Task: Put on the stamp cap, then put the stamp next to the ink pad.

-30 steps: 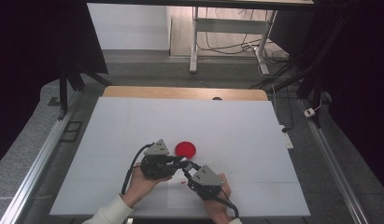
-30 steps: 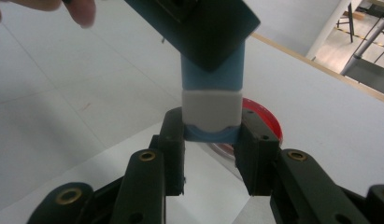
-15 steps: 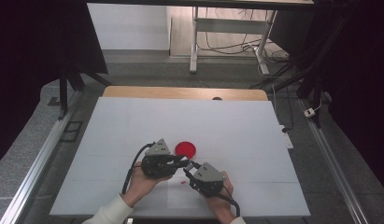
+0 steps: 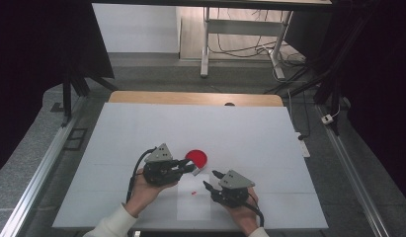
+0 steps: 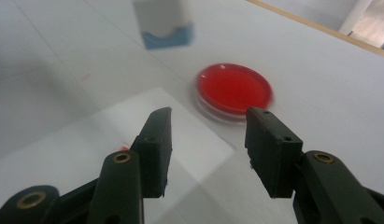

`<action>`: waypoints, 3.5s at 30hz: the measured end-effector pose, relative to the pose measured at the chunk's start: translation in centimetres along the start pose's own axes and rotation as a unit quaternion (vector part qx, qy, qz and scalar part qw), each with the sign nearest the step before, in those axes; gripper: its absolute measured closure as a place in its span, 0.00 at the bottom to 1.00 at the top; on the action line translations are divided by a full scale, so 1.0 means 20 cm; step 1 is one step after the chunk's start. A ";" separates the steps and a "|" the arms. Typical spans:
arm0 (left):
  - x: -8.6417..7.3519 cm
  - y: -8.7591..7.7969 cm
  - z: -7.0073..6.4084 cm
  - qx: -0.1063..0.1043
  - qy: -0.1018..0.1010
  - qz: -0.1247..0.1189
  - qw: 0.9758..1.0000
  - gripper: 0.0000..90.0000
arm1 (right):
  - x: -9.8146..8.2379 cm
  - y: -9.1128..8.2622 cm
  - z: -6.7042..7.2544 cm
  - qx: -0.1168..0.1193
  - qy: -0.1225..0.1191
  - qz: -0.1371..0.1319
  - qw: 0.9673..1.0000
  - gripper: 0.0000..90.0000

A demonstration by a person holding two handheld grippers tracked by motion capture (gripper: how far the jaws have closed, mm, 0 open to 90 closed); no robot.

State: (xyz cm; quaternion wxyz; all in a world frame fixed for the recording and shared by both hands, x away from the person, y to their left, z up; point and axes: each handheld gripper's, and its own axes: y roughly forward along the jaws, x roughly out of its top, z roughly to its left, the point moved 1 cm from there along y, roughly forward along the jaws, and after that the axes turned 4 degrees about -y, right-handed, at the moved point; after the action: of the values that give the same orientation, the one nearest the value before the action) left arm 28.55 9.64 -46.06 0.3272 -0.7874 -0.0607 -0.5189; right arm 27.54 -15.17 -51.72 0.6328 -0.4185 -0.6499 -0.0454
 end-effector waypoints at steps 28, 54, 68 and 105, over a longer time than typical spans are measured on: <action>0.04 -0.09 0.07 0.015 0.012 -0.010 1.000 0.84 | -0.30 -0.45 -0.37 -0.065 0.039 0.024 0.997 0.56; 0.03 -0.11 0.19 0.062 -0.010 -0.003 0.998 0.84 | -0.32 -0.43 -0.42 -0.064 0.042 0.038 0.996 0.54; -0.01 0.00 0.34 0.115 -0.018 0.032 0.993 0.84 | -0.32 -0.41 -0.42 -0.061 0.038 0.042 0.997 0.54; -0.09 0.23 0.46 0.143 -0.017 0.090 0.985 0.69 | -0.33 -0.40 -0.41 -0.063 0.035 0.050 0.996 0.53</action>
State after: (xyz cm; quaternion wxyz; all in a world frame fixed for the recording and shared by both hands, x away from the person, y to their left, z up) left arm 36.84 11.76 -51.85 0.4810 -0.7432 -0.0689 -0.4599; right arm 28.21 -28.34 -52.10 0.6289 -0.4878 -0.6015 -0.0689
